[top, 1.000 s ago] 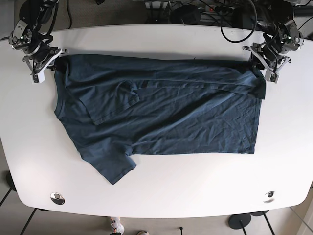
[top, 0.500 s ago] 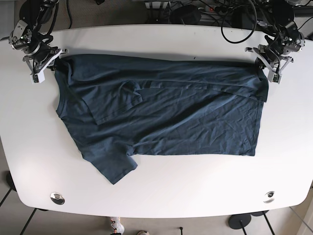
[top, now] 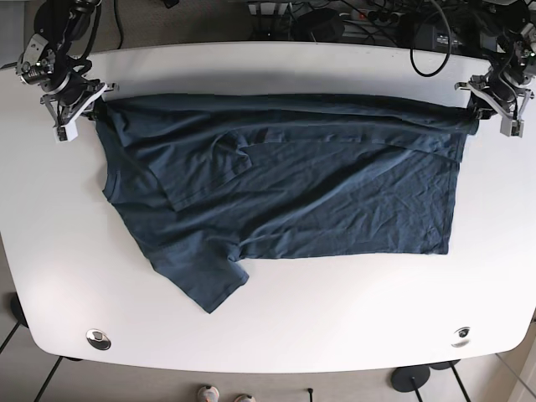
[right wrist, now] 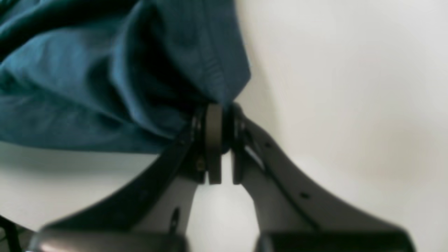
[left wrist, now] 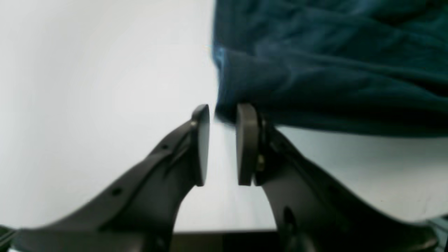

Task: Fold the T-shirt properly
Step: 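Release the edge and move both grippers to the shirt's hem corners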

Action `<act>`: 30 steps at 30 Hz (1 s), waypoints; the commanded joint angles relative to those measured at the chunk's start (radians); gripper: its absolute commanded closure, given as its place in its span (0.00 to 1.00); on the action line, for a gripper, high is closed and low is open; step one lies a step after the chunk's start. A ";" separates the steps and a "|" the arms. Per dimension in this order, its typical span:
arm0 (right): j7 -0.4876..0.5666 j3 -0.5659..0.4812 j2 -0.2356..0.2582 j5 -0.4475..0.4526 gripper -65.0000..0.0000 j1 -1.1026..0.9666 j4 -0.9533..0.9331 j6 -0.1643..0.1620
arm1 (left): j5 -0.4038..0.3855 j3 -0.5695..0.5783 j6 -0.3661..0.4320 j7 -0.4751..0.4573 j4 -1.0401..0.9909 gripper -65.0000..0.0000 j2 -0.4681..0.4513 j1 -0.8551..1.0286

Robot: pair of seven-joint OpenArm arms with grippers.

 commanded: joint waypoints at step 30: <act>0.040 -0.002 -0.097 0.015 0.33 -0.008 0.113 0.000 | 0.051 0.189 0.006 0.001 0.078 0.42 0.115 -0.091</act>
